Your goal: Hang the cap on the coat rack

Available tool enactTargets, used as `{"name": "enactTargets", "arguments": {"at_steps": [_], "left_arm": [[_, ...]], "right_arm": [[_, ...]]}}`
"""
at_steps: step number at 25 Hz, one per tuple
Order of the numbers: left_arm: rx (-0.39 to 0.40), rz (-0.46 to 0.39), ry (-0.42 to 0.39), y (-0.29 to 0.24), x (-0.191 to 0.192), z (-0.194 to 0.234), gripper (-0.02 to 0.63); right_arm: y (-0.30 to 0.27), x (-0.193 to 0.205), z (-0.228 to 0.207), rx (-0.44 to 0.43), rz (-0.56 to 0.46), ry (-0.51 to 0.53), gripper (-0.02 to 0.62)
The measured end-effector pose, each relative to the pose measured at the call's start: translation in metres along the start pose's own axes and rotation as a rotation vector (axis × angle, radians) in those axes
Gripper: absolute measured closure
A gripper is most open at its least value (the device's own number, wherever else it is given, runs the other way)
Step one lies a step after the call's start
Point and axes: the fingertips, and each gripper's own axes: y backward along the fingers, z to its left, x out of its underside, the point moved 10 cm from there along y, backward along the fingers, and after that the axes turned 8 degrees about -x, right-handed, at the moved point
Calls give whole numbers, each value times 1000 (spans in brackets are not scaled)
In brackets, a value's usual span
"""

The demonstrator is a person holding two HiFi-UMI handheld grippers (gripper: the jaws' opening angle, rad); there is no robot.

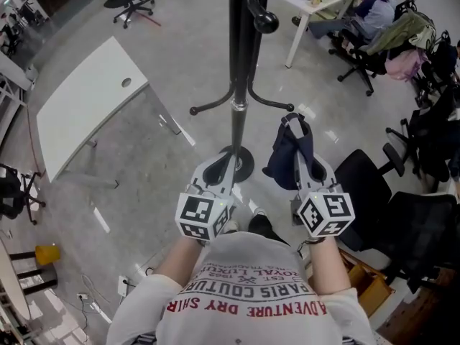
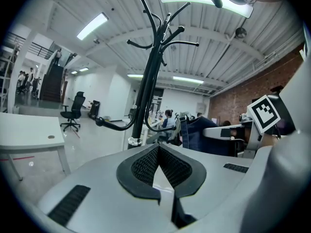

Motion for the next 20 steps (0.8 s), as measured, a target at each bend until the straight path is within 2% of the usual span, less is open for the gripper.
{"name": "enactTargets", "arguments": {"at_steps": [13, 20], "left_arm": [[-106, 26, 34, -34, 3, -3, 601], [-139, 62, 51, -50, 14, -11, 601]], "right_arm": [[-54, 2, -46, -131, 77, -21, 575], [-82, 21, -67, -171, 147, -33, 575]]}}
